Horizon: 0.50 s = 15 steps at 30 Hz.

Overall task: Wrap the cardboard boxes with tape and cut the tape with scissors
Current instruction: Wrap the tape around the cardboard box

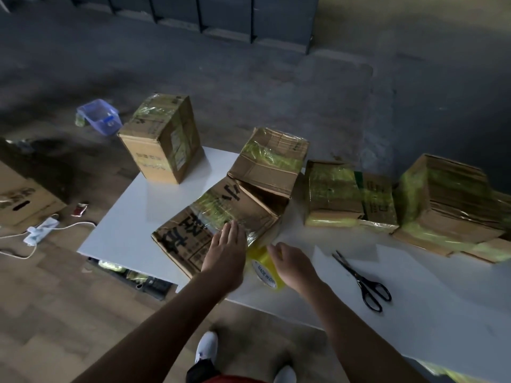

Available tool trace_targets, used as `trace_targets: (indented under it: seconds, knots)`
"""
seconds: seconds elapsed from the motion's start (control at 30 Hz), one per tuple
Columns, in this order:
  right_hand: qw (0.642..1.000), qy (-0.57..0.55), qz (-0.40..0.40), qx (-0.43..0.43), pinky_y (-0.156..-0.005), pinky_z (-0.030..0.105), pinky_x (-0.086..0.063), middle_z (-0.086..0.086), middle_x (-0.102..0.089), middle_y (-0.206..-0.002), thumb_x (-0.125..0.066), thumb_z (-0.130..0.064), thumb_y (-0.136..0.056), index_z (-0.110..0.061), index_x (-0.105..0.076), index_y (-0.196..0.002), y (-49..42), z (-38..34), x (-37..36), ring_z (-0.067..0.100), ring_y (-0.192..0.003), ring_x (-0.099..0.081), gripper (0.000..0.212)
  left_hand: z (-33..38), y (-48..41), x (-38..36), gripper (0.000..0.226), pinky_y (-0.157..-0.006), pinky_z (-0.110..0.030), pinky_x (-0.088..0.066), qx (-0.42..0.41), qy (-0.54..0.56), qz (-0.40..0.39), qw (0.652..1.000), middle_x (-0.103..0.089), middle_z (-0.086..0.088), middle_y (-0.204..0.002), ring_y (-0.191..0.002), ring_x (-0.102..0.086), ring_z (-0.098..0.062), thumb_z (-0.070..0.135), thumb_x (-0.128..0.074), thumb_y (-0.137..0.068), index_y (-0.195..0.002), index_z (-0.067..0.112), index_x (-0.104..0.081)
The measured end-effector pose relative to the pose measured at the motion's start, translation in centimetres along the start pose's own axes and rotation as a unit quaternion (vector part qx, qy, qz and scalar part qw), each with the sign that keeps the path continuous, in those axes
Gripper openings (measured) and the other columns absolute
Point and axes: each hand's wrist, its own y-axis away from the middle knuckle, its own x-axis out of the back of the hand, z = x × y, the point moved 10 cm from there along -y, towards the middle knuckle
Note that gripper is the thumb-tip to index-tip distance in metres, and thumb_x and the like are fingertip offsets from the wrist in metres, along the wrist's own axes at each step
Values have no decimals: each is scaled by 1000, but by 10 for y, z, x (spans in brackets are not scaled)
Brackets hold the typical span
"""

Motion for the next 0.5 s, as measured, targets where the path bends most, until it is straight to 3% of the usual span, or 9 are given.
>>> trace_targets:
  seconds: [0.1,0.23,0.37,0.5]
  knots:
    - [999,-28,13,-9,-55,26,-38,-2,-51,-67,-28,-47,-102,-17,-51,-84,2,6,6,11,-63,-51,42,8,1,-1,89,-120,-49,-8,24,12,16,1000,8,-19,-160,-147,7,-35,18,-59,-92,-152,8,6]
    - [998,-53,45,4,-59,27,-37,0,-54,-79,-37,-40,-102,-12,-56,-94,4,9,21,15,-73,-54,35,15,-2,5,83,-118,-55,-14,45,2,35,998,7,-22,-159,-147,4,-39,22,-57,-92,-151,8,0]
    - [996,-58,59,25,-55,24,-32,0,-51,-76,-39,-34,-102,-17,-50,-85,7,13,32,16,-72,-51,26,33,-7,14,76,-119,-55,-9,29,-3,51,998,12,-22,-158,-146,9,-39,20,-46,-96,-152,8,4]
    - [996,-48,73,5,-61,28,-30,-5,-46,-72,-42,-33,-100,-22,-39,-71,11,35,40,16,-72,-46,31,74,-10,28,70,-121,-45,-4,-32,73,101,992,5,-16,-161,-148,8,-31,12,-39,-95,-152,7,0]
